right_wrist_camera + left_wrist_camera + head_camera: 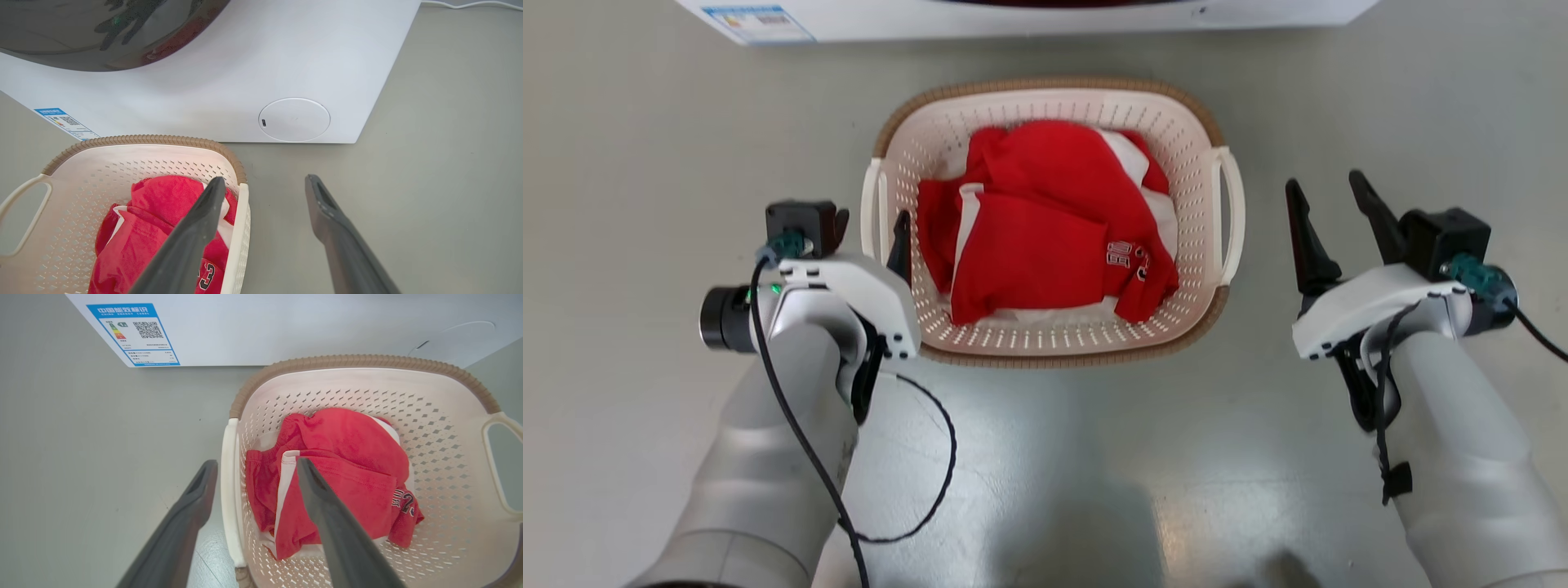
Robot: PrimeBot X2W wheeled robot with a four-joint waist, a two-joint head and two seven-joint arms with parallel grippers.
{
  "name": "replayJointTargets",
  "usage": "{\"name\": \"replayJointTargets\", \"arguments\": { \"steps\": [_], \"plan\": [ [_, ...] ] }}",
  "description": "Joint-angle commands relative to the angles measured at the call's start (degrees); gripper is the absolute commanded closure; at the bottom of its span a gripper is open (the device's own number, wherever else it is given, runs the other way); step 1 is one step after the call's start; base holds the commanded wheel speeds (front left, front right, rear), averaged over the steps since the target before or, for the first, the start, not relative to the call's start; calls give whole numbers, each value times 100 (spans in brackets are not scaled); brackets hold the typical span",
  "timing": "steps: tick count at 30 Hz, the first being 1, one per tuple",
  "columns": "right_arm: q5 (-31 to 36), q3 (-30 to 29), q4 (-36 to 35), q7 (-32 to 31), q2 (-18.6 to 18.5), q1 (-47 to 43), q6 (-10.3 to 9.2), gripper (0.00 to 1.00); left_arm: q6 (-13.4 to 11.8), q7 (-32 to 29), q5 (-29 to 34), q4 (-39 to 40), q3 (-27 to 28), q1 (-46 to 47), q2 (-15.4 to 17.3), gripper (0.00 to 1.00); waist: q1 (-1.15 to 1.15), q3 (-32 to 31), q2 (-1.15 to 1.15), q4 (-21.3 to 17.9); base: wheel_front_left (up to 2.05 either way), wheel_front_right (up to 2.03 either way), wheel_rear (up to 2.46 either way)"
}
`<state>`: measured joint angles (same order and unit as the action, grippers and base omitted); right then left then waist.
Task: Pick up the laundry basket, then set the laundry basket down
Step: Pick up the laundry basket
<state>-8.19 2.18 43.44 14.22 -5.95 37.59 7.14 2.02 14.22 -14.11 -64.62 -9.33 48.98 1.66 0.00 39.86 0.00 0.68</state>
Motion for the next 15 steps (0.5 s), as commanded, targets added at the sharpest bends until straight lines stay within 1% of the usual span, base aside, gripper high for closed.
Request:
{"name": "replayJointTargets", "arguments": {
  "steps": [1, 15],
  "plan": [
    [2, 142, -69, 78, 91, 17, 35, 0, -68, 64, -15, 6, 89, 111, 126, 0, 0, 186, 0, 7, 0, 0, 0],
    [-126, 365, 173, 78, 137, 442, 35, 0, -155, 76, 2, -321, -30, 876, 147, 0, 0, 898, 0, 114, 0, 0, 0]
  ]
}}
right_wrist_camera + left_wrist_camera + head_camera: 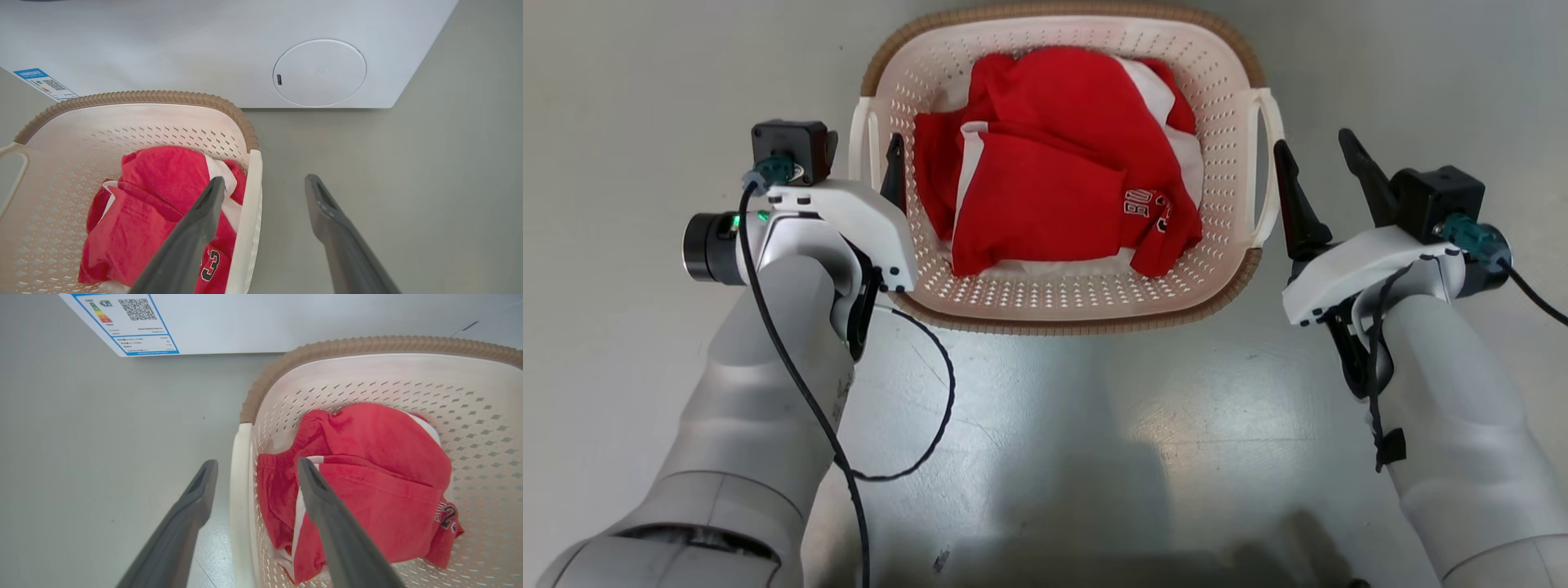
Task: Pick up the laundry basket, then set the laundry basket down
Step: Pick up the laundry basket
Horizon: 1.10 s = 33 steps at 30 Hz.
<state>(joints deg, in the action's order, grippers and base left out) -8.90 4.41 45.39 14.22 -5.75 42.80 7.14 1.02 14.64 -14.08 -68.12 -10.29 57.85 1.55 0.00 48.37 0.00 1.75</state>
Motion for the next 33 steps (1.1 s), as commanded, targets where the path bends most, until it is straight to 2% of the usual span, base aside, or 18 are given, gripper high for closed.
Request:
{"name": "replayJointTargets", "arguments": {
  "steps": [1, 11, 25, 33],
  "plan": [
    [-64, 151, -1, 78, 127, -55, 35, 0, -56, 35, -2, 18, 59, 14, 158, 0, 0, 70, 0, 6, 0, 0, 0],
    [-196, 297, 313, 78, 222, 195, 35, 0, -9, 14, 51, -172, -100, 181, 161, 0, 0, 248, 0, -26, 0, 0, 0],
    [-628, 766, 1339, 78, 269, 818, 35, 0, 59, -641, 84, -460, -371, 525, 160, 0, 0, 395, 0, -66, 0, 0, 0],
    [-1035, 1161, 1837, 78, 280, 1027, 35, 0, 50, -791, 54, -512, -460, 530, 157, 0, 0, 348, 0, -49, 0, 0, 0]
  ]
}}
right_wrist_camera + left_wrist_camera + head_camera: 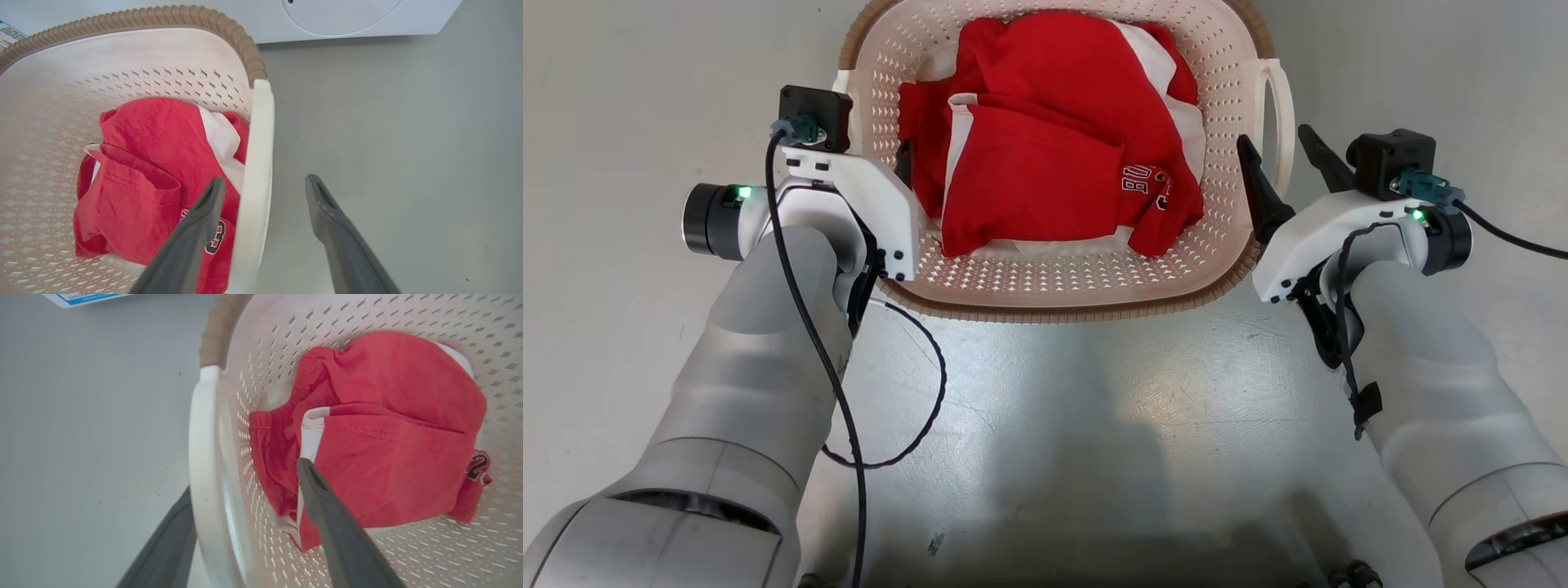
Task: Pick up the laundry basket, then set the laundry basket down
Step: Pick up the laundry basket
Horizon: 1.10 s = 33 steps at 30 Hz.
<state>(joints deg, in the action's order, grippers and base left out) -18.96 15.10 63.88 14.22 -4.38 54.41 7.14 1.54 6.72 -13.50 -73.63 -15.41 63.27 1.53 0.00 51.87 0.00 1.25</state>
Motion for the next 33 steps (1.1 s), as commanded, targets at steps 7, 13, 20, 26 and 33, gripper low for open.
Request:
{"name": "replayJointTargets", "arguments": {
  "steps": [7, 13, 20, 26, 33],
  "plan": [
    [-224, 316, 92, 78, 146, -41, 35, 0, -25, -31, -23, 15, -32, -34, 156, 0, 0, -46, 0, 4, 0, 0, 0],
    [-314, 451, 89, 78, 147, -15, 35, 0, -38, -41, -36, 2, -100, -29, 158, 4, 0, -46, 0, 1, 0, 0, 0],
    [-359, 512, 120, 78, 148, -17, 35, 100, -47, -46, -34, -7, -180, -41, 167, 100, 0, -54, 0, -13, 0, 0, 0],
    [-366, 539, 245, 78, 149, -41, 35, 100, -118, 8, -31, -14, -256, -97, 169, 100, 0, -121, 0, -18, 0, 0, 0],
    [-538, 684, 428, 78, 149, -276, 35, 100, -101, -111, -142, -23, -263, -297, 165, 100, 0, -481, 0, -40, 0, 0, 0]
  ]
}}
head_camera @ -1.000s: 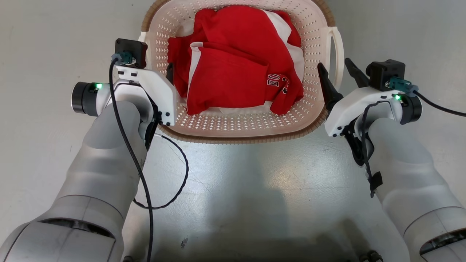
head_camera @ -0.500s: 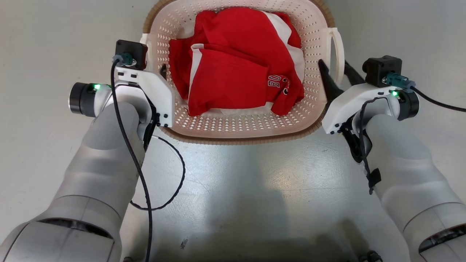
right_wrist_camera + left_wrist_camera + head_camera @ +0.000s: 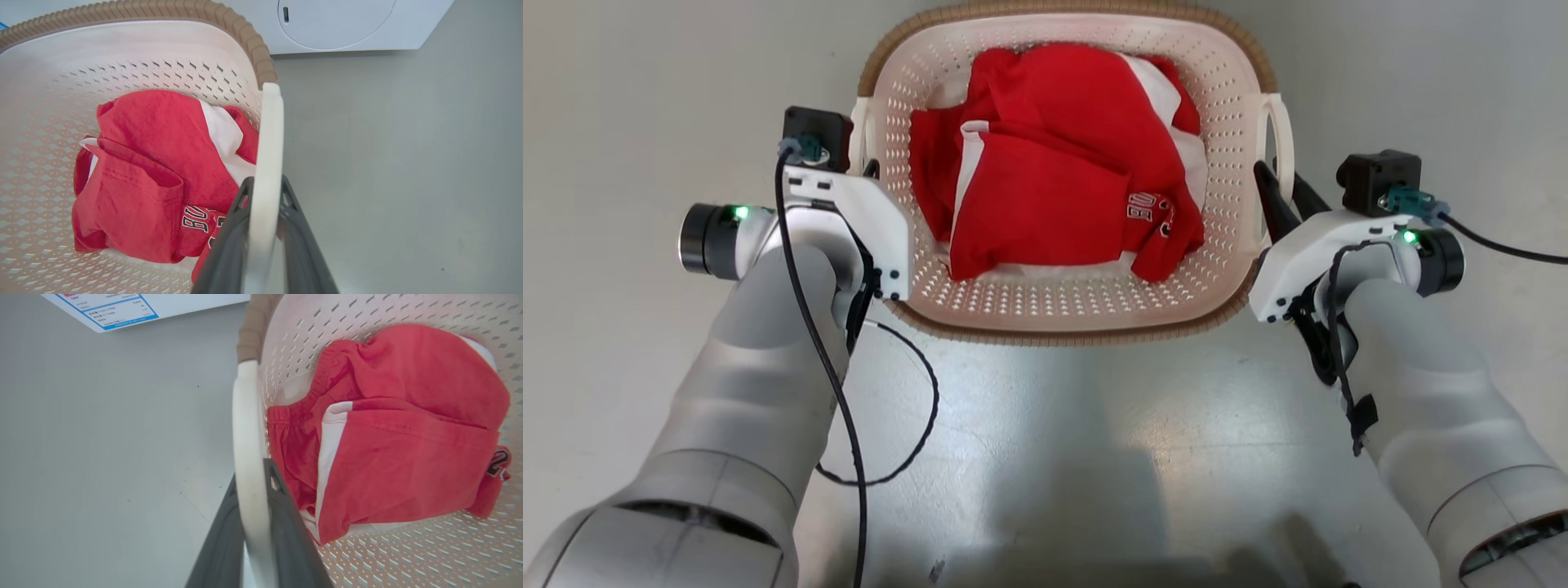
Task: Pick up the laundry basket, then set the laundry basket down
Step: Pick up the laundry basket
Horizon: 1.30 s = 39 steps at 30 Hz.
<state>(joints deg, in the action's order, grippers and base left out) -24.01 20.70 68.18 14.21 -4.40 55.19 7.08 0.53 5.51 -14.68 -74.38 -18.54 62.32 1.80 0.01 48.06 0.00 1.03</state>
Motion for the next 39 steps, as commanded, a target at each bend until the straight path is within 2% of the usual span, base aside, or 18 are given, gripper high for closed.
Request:
{"name": "replayJointTargets", "arguments": {
  "steps": [1, 11, 24, 39],
  "plan": [
    [-87, 183, 19, 79, 152, -386, 41, 100, 6, -10, -33, 51, 43, -249, 138, 100, -1, -174, 0, -29, 0, 0, 0],
    [-824, 852, 78, -365, 152, -917, 41, 100, 182, -197, -169, 45, -8, -1010, 201, 100, -1, -1244, 0, -259, 0, 0, 0],
    [-1649, 1695, 144, -1355, 152, -1996, 41, 100, 499, -821, -390, 43, -158, -2508, 183, 100, -1, -3282, 0, -457, 0, 0, 0],
    [-2154, 2282, 43, -1996, 152, -2380, 41, 100, 666, -1271, -633, 43, -296, -3301, 195, 100, -1, -4750, 0, -574, 0, 0, 0]
  ]
}}
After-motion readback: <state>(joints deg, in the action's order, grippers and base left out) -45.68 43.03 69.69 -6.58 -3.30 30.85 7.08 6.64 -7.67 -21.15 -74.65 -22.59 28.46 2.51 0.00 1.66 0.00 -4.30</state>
